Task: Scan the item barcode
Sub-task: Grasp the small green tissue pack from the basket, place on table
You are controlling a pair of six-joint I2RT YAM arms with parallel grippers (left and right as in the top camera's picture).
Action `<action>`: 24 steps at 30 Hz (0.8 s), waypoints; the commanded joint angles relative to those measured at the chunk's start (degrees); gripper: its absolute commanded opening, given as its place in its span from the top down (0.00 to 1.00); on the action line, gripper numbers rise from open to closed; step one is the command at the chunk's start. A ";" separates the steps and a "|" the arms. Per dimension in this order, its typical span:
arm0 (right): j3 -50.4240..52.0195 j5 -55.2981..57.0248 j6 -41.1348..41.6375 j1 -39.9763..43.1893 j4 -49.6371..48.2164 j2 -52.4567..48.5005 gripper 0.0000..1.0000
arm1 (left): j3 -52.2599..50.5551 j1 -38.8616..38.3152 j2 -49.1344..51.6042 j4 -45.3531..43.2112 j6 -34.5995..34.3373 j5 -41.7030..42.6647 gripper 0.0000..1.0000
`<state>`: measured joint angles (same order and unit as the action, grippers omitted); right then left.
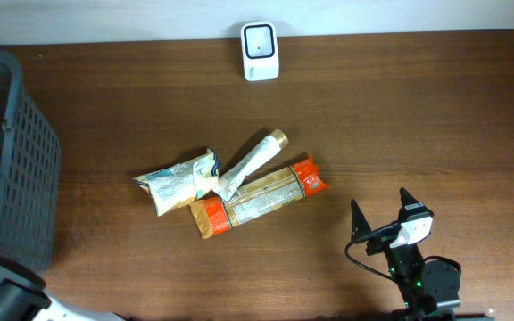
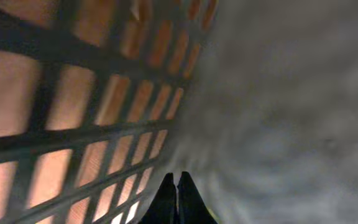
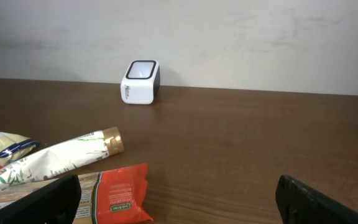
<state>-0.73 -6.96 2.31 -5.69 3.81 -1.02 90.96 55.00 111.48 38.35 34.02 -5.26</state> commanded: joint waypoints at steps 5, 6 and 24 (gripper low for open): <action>0.42 0.07 -0.39 -0.28 0.09 0.28 0.01 | 10.36 -13.07 -16.76 -10.84 -10.62 4.02 1.00; 0.42 0.07 -0.39 -0.28 0.09 0.28 0.01 | 12.37 -16.22 -19.39 -10.56 -12.59 4.04 1.00; 0.42 0.07 -0.39 -0.28 0.09 0.28 0.01 | -3.56 -91.82 -1.81 1.07 -30.82 17.75 1.00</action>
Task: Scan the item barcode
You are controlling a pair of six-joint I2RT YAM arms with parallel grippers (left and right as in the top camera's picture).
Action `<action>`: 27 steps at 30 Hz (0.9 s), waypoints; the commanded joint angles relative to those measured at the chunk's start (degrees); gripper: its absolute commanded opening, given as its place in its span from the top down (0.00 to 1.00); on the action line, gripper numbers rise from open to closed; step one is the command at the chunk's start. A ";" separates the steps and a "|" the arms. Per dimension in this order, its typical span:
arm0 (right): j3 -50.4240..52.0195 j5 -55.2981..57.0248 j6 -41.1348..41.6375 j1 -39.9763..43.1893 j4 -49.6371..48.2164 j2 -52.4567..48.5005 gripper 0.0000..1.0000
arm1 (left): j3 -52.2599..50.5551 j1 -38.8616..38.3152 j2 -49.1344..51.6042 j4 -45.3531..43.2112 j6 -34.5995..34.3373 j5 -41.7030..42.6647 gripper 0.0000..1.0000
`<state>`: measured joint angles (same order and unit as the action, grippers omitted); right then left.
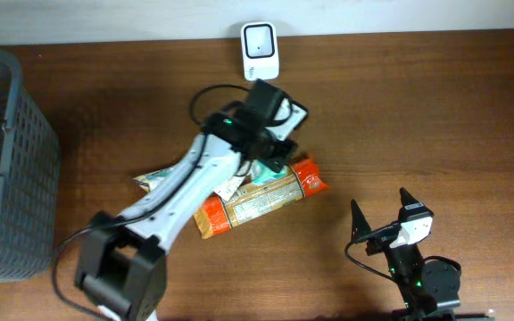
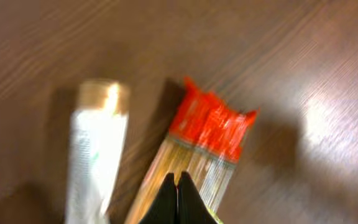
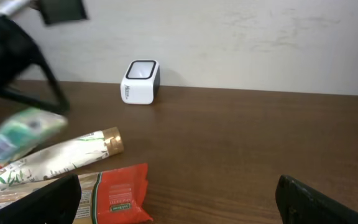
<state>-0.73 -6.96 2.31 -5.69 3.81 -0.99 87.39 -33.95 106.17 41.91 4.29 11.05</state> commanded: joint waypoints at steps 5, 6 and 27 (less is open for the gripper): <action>0.42 0.07 -0.39 -0.28 0.09 0.26 0.01 | 4.22 -0.63 4.17 -6.05 -1.07 0.98 0.01; 0.42 0.07 -0.39 -0.28 0.09 0.26 0.01 | 5.79 0.42 3.72 -4.66 -1.07 0.98 0.01; -61.70 -26.27 -14.29 -0.28 56.52 -68.87 0.02 | 31.56 42.01 -2.38 25.53 1.57 0.98 0.01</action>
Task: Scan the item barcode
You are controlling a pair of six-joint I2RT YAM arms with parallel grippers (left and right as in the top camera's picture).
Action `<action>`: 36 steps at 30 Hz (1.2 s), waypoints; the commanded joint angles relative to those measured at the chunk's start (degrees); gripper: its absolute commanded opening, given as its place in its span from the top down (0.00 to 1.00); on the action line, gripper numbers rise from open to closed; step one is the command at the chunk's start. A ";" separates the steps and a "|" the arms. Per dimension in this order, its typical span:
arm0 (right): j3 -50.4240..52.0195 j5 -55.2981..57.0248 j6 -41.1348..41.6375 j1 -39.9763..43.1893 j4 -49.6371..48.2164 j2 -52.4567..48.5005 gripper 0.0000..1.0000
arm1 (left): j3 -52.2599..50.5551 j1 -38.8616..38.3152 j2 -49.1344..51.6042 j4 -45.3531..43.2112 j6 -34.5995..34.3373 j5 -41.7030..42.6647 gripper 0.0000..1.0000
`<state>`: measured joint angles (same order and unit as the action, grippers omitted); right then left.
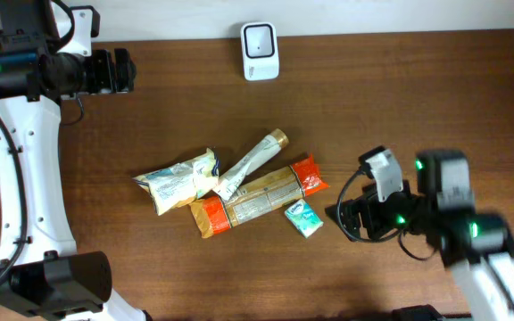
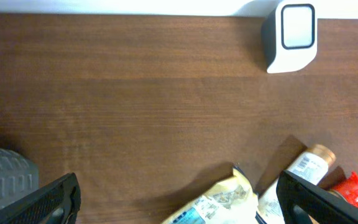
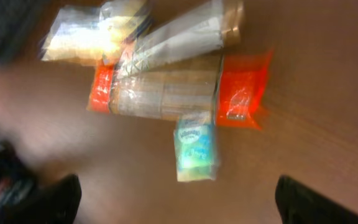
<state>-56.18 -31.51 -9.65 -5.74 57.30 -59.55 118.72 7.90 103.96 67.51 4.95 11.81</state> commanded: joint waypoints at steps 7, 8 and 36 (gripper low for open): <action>-6.73 0.42 -5.14 -1.73 3.19 -44.04 0.30 | 0.24 0.15 -0.17 -0.09 0.92 0.22 0.01; -6.71 0.33 -5.14 -3.04 2.12 -46.29 0.36 | 0.24 0.15 -0.17 -0.09 0.92 0.22 0.01; -32.68 -57.44 5.81 7.02 12.98 -38.60 0.96 | 0.24 0.15 -0.17 -0.07 0.92 0.22 0.01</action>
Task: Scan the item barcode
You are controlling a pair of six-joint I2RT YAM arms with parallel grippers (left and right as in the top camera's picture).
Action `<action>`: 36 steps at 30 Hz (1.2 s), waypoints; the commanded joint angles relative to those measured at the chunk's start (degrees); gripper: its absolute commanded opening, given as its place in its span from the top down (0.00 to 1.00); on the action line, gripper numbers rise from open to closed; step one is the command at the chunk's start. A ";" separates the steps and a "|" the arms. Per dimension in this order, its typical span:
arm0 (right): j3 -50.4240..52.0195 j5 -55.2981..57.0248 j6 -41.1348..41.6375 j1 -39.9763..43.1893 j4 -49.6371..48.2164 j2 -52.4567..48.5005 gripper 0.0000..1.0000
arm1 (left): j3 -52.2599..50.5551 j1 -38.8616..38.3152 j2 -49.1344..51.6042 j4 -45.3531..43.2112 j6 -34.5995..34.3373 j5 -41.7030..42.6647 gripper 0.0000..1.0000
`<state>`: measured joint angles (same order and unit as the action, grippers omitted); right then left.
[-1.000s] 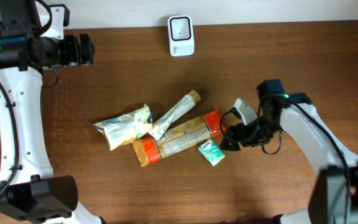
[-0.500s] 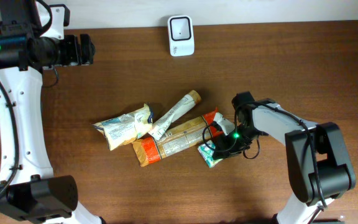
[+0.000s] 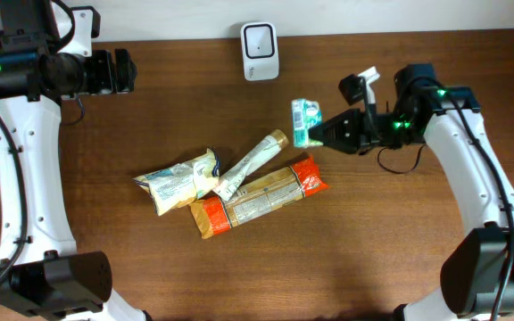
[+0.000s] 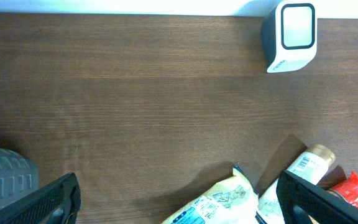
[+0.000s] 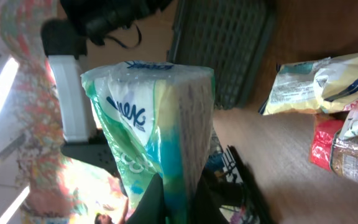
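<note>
A green-and-white tissue pack (image 3: 305, 122) hangs above the table, just right of and in front of the white scanner (image 3: 260, 51). My right gripper (image 3: 321, 134) is shut on its lower end. In the right wrist view the pack (image 5: 160, 124) stands upright out of the gripper (image 5: 179, 199), one narrow edge towards the camera. No barcode can be made out on it. My left gripper (image 3: 123, 71) stays open at the back left. In its own view the left gripper (image 4: 179, 202) holds nothing, and the scanner (image 4: 291, 34) sits at the top right.
A pile lies mid-table: a yellow-white bag (image 3: 178, 180), a tube with a gold cap (image 3: 252, 163) and an orange cracker pack (image 3: 257, 198). A grey basket (image 5: 225, 43) stands at the far left; its corner (image 4: 5, 174) shows in the left wrist view.
The tissue pack lay on the table by the orange pack's right end, with my right gripper open near it. Now the right gripper is shut on it, raised near the scanner. Left arm unmoved.
First my left gripper was shut inside the basket and the right rested open at the front right. Then the left arm was over the pile. Then the tissue pack lay beside the orange pack, left gripper open at the back left. Now the right gripper holds the pack.
</note>
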<state>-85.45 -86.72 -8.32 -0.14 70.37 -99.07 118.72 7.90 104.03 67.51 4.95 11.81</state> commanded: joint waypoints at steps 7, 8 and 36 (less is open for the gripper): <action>-6.93 -0.57 4.13 2.32 -5.18 0.90 0.96 | 0.24 0.15 -0.24 -0.09 0.92 0.22 0.01; -6.93 5.16 4.61 1.49 -7.28 0.90 0.96 | 0.24 0.15 -0.24 -0.09 0.92 0.22 0.01; -13.38 117.28 -35.34 -29.09 -88.87 -32.98 0.96 | 0.24 0.15 -0.24 -0.09 0.90 0.22 0.01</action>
<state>-97.17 30.61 -53.54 -28.34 -21.17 -137.53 118.72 7.90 104.05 67.51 4.95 11.79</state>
